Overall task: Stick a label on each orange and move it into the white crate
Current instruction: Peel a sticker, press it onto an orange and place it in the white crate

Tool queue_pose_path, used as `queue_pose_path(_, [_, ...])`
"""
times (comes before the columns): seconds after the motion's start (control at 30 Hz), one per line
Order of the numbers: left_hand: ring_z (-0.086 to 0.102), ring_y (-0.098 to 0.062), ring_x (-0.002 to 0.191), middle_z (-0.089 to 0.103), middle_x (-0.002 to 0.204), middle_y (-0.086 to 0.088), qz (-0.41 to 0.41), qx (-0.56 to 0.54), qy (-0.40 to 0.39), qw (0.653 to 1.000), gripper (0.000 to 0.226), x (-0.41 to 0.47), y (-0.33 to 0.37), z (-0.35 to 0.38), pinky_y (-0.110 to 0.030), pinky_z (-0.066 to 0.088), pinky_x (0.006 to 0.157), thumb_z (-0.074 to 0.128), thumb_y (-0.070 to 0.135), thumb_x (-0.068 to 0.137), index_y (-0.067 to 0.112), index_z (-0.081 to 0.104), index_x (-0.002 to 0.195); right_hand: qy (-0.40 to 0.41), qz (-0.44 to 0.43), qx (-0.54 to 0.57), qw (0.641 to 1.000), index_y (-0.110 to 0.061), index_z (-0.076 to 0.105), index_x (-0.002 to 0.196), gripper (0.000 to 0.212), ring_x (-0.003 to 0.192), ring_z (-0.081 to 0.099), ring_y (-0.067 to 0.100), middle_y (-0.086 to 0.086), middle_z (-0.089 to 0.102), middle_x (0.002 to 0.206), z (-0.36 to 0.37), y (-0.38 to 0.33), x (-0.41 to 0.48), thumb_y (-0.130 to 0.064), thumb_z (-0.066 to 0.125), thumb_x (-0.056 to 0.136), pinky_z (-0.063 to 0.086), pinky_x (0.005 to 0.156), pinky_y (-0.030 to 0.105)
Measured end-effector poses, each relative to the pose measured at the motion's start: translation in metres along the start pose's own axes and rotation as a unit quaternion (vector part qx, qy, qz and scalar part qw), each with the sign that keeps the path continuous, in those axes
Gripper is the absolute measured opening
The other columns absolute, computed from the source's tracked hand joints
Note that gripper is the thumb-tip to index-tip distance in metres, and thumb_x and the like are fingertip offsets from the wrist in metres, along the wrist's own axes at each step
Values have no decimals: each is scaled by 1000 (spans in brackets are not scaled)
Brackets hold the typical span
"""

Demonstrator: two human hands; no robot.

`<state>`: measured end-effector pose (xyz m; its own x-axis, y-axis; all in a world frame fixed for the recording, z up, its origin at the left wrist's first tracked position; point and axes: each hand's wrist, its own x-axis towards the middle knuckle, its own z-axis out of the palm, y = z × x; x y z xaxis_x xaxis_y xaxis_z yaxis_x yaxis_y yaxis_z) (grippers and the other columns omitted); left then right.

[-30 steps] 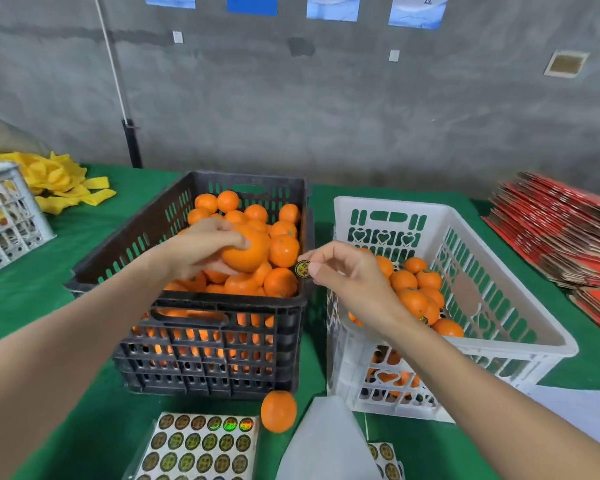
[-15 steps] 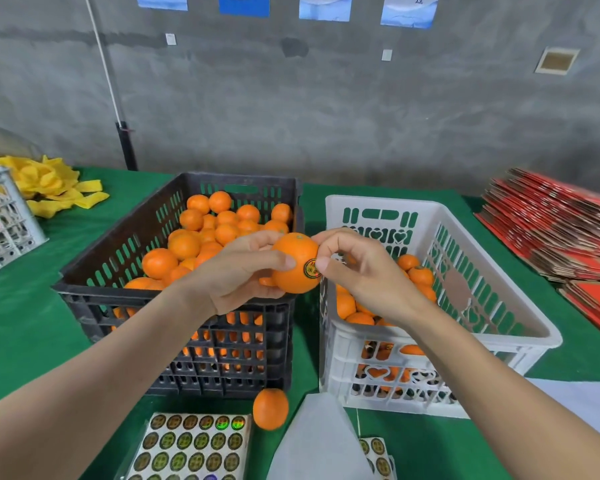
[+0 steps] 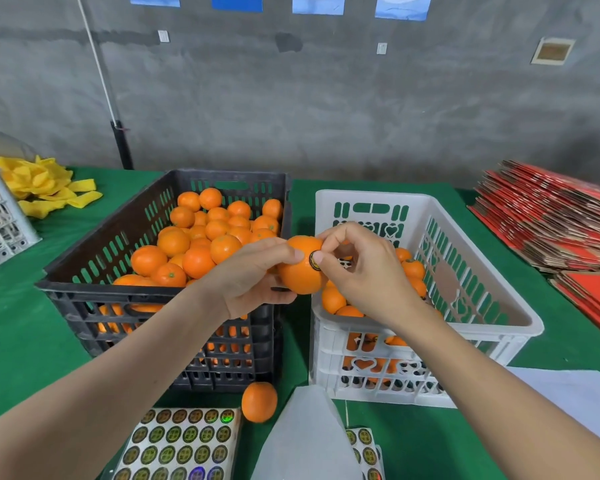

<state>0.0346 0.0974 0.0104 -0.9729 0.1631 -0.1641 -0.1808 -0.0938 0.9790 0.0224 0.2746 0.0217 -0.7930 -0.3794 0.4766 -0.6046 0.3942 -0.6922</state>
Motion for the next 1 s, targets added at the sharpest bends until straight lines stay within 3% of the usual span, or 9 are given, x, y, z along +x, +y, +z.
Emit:
queue_pose_path(0.07, [65,-16,80,69,89,1,1,17,-8,1000,41,2,0,4,-29,49,63,71,21,63,22,61,103,-26,52,50,997,-31,36,130,69,68,63,8,-5,56,110,-10,5,3,-23,77,75,55,73,32])
queue_pose_path(0.13, [67,-15,80,70,89,1,7,18,-10,1000,41,5,0,11,-27,51,63,71,22,64,22,63,105,-65,91,104,988,-37,24,141,87,78,65,10,-3,55,118,-22,11,4,-28,78,73,56,80,34])
queue_pose_path(0.23, [72,-16,82,74,95,-5,20,-4,-11,1000,28,15,2,31,-27,57,64,70,18,78,13,65,105,-149,54,91,983,-34,43,134,70,108,58,12,-5,54,125,-32,19,6,-36,75,72,51,93,36])
queue_pose_path(0.43, [60,-21,110,61,121,-4,54,117,106,986,47,33,11,43,-34,52,88,57,26,95,6,47,136,-54,100,-64,992,-22,54,117,53,88,53,7,-18,51,95,-56,88,50,-15,78,70,43,71,13])
queue_pose_path(0.5, [58,-18,108,60,118,-3,88,179,176,964,41,31,10,27,-31,47,86,56,21,96,7,49,134,-147,180,-203,951,-15,50,123,56,92,52,16,-8,53,94,-62,134,60,-13,74,72,43,70,23])
queue_pose_path(0.63, [65,-17,75,67,94,-7,100,162,203,960,13,11,0,2,-29,52,68,52,10,97,7,62,105,-353,291,-379,804,-22,36,139,78,127,43,29,6,43,140,-60,210,51,-17,73,70,42,100,47])
queue_pose_path(0.83, [68,-21,65,72,78,-12,36,154,35,987,15,-31,-42,5,-23,54,55,64,18,84,5,70,88,-411,277,-466,733,-21,37,135,67,120,47,27,3,48,131,-62,232,42,-23,70,76,42,98,48])
queue_pose_path(0.9, [69,-21,67,73,77,-9,-42,224,20,974,12,-32,-72,9,-25,56,60,60,9,92,6,71,88,-333,249,-470,779,-11,38,134,59,110,53,27,9,55,124,-58,217,43,-19,67,83,47,75,35])
queue_pose_path(1.0, [72,-17,72,75,78,-4,-158,304,20,939,17,-28,-121,10,-23,58,66,57,11,94,6,72,89,-41,89,-294,951,-5,58,114,27,95,59,25,12,63,106,-44,165,35,-11,59,88,49,77,35])
